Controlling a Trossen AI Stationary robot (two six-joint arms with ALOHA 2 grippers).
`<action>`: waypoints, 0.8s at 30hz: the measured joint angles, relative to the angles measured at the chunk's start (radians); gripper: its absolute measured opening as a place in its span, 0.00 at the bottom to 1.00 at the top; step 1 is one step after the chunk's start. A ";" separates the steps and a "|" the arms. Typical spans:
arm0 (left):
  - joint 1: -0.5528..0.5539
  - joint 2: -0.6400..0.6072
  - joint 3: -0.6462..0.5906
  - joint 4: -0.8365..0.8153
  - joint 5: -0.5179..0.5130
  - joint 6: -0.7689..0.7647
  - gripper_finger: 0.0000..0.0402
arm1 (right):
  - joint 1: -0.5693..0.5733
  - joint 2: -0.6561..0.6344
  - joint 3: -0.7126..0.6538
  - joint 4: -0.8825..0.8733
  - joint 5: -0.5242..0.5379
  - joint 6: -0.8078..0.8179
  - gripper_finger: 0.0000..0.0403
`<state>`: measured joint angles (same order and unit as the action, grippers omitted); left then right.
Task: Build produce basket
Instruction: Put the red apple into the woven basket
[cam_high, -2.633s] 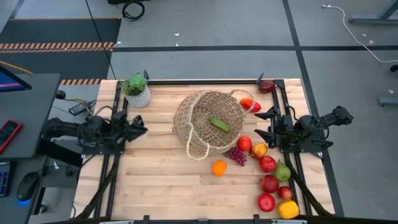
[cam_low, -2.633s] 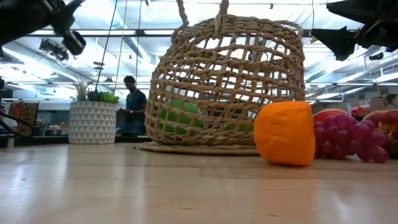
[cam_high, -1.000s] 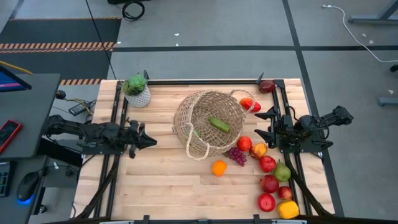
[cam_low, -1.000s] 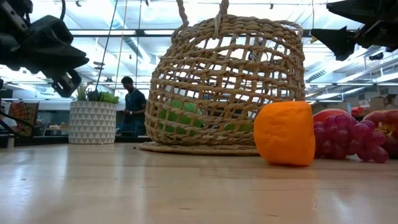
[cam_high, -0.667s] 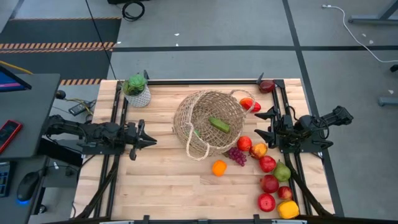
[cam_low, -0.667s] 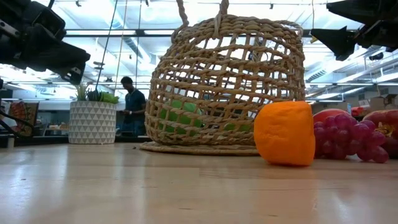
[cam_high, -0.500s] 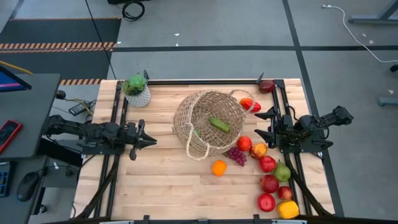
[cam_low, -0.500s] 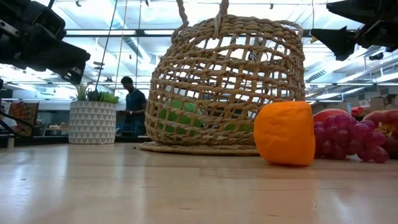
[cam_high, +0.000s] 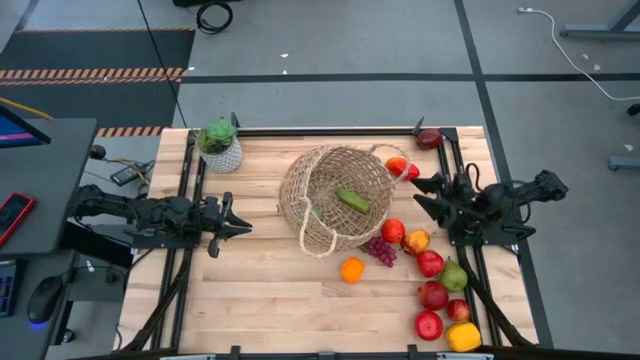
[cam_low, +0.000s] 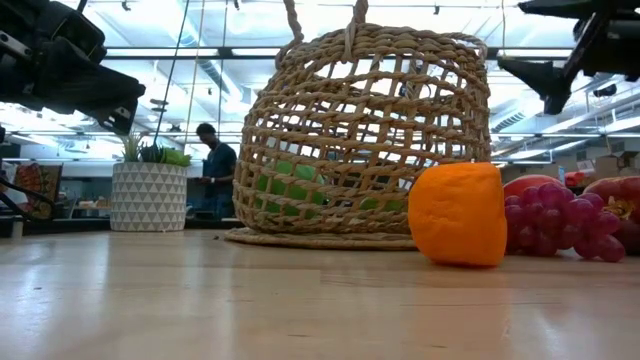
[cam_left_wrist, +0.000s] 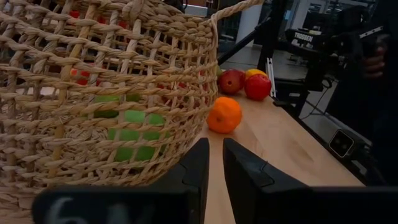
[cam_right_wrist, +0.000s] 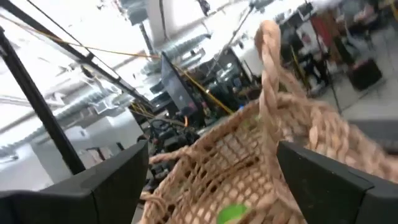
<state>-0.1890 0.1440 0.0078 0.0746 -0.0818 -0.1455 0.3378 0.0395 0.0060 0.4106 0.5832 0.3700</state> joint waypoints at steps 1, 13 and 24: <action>0.000 0.000 0.000 0.000 0.000 0.000 0.13 | 0.000 0.000 0.000 0.000 0.000 0.022 0.89; 0.000 0.000 0.000 0.000 0.000 0.000 0.14 | 0.000 0.000 0.000 0.047 0.000 0.082 0.89; 0.000 0.000 0.000 0.000 0.000 0.000 0.15 | 0.000 0.000 0.011 0.093 -0.201 0.286 0.89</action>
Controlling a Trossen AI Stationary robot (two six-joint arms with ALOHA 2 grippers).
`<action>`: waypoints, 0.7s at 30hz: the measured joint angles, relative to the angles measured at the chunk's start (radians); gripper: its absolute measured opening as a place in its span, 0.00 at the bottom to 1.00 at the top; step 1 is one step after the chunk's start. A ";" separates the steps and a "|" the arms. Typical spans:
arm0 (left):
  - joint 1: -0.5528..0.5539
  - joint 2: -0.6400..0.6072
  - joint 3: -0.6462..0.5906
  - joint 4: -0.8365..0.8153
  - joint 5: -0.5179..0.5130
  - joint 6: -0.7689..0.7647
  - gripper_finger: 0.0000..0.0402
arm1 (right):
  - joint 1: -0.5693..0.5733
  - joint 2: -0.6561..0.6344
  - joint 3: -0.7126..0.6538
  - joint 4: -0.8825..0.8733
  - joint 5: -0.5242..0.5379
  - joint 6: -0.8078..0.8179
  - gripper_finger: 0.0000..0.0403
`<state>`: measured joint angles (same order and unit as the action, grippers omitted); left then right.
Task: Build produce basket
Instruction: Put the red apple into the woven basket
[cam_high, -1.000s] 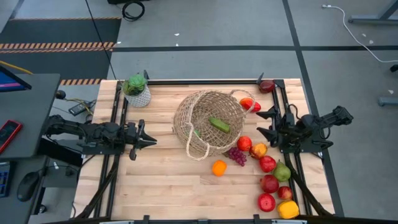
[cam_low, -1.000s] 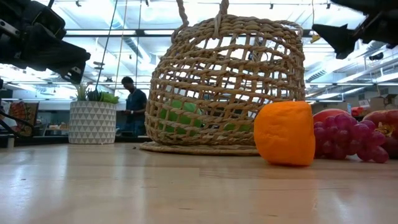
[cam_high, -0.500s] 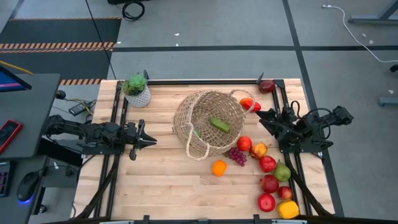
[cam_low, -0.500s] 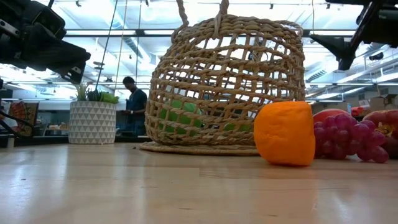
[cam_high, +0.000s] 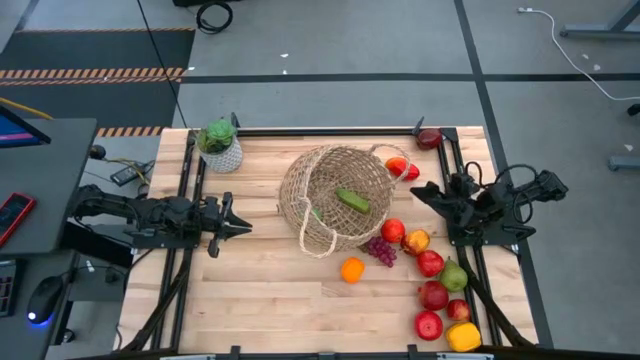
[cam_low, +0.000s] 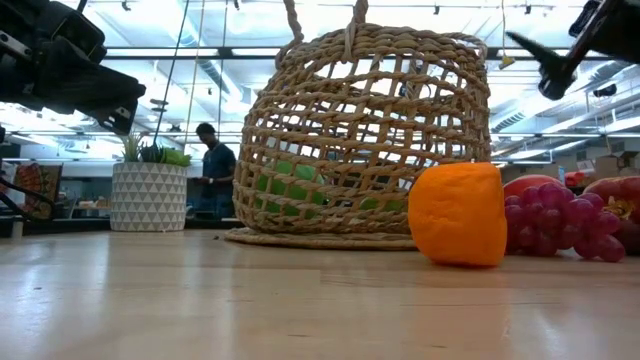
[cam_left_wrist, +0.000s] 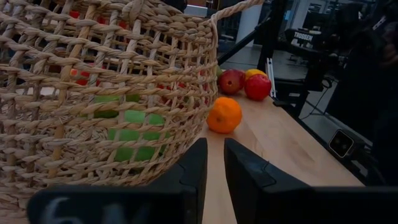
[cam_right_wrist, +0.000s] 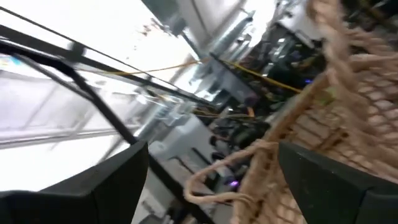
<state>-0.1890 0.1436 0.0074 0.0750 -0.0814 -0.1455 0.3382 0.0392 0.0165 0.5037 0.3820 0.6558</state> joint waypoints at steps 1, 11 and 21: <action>0.000 0.000 0.000 0.000 0.000 0.000 0.15 | 0.001 0.001 0.018 -0.005 -0.022 -0.015 0.89; 0.000 0.000 0.000 0.000 0.000 0.000 0.14 | 0.060 0.162 0.433 -0.717 -0.177 -0.134 0.89; 0.000 0.000 0.000 0.000 0.000 0.000 0.14 | 0.127 0.423 0.684 -1.224 -0.230 -0.138 0.89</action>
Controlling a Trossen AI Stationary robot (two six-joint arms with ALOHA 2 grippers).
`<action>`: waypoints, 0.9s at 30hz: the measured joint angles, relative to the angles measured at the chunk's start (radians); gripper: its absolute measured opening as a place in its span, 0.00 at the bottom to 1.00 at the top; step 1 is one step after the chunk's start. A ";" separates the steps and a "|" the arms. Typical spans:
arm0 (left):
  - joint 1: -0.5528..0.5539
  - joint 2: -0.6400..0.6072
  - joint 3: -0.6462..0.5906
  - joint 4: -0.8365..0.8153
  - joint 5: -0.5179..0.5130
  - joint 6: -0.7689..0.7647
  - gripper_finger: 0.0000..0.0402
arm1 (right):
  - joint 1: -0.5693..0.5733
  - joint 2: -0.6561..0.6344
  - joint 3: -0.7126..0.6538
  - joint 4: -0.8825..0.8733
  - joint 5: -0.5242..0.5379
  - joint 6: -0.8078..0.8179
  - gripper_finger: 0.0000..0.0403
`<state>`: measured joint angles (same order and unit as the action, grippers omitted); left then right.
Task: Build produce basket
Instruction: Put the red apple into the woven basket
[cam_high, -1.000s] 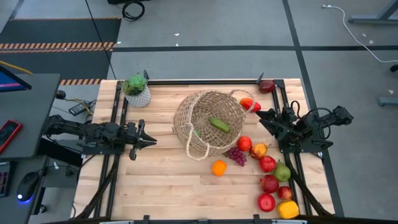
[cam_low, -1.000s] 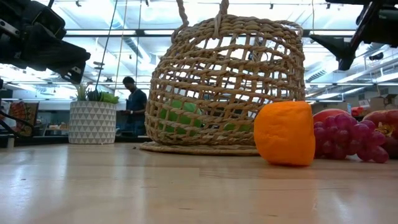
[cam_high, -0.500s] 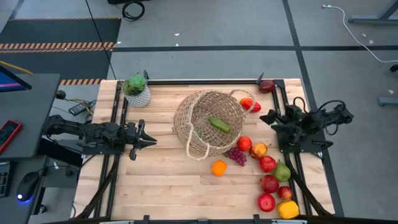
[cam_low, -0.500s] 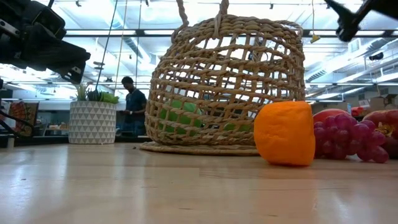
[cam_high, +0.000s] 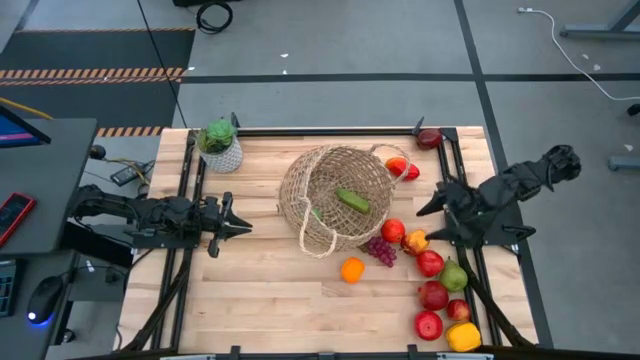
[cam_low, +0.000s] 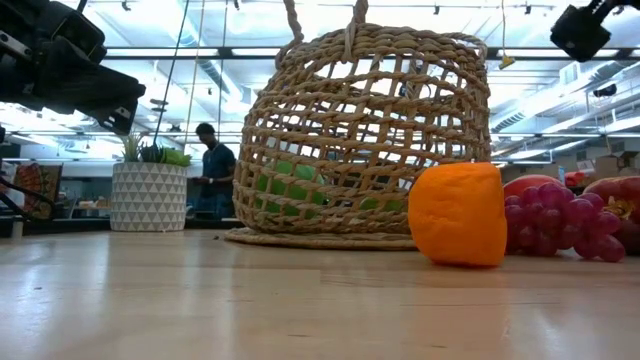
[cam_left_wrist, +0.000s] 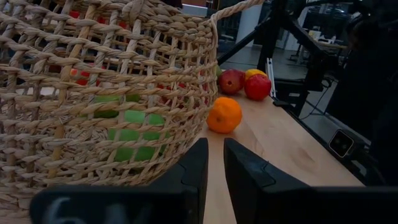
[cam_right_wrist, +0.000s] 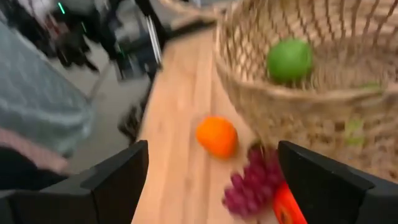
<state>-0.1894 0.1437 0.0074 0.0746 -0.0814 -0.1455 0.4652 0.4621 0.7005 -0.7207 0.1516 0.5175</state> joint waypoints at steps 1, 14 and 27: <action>0.000 0.000 0.000 0.000 0.000 0.000 0.14 | 0.007 0.018 0.004 -0.025 -0.005 -0.004 0.89; 0.000 0.000 0.000 0.000 0.000 0.000 0.16 | 0.026 0.334 0.005 -0.260 -0.050 -0.167 0.89; 0.000 0.000 0.000 0.002 0.000 0.000 0.15 | 0.025 0.560 0.005 -0.285 -0.050 -0.252 0.89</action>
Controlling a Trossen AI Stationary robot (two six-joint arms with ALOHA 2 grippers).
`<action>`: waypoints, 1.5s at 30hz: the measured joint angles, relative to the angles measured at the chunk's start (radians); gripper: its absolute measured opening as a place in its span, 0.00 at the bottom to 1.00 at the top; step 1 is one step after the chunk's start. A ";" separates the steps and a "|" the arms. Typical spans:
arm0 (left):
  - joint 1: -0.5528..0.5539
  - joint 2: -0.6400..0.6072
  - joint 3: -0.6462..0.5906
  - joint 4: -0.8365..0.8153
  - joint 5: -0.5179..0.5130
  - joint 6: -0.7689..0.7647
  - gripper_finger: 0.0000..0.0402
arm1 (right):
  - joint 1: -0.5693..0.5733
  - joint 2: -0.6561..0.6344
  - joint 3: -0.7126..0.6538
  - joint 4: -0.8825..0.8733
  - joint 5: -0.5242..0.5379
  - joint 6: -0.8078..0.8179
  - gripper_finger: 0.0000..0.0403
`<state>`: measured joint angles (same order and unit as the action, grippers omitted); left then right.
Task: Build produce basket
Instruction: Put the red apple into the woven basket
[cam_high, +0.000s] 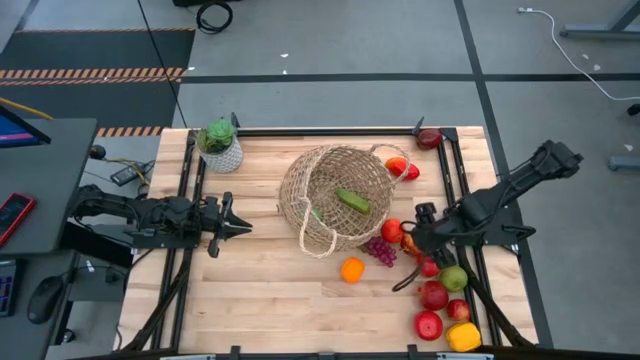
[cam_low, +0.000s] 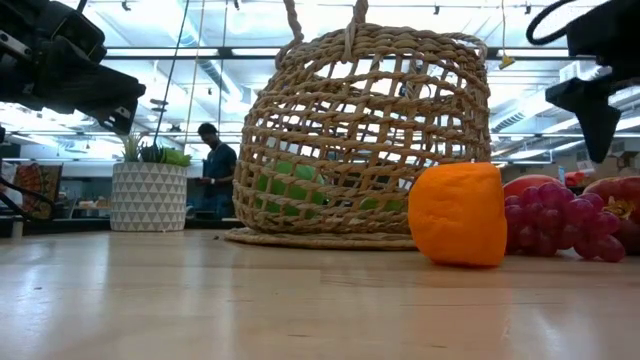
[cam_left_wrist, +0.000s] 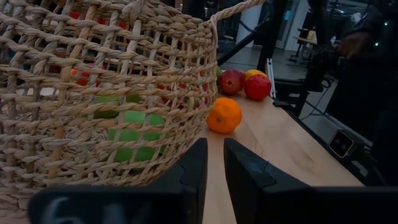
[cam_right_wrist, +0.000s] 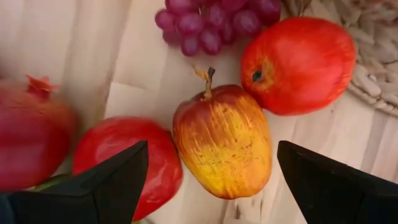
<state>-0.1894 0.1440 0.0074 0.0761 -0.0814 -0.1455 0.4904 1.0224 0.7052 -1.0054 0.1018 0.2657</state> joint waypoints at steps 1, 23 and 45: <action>0.000 0.000 0.000 0.000 0.000 0.000 0.15 | 0.000 0.015 0.000 -0.001 0.003 0.000 0.89; 0.000 0.000 0.000 0.002 0.000 0.000 0.14 | -0.019 0.235 0.028 -0.056 0.003 -0.081 0.89; 0.000 0.000 0.000 0.001 0.000 0.000 0.15 | -0.008 0.366 0.030 0.019 -0.028 -0.127 0.88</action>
<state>-0.1894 0.1438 0.0074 0.0772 -0.0814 -0.1455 0.4822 1.3884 0.7347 -0.9863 0.0734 0.1387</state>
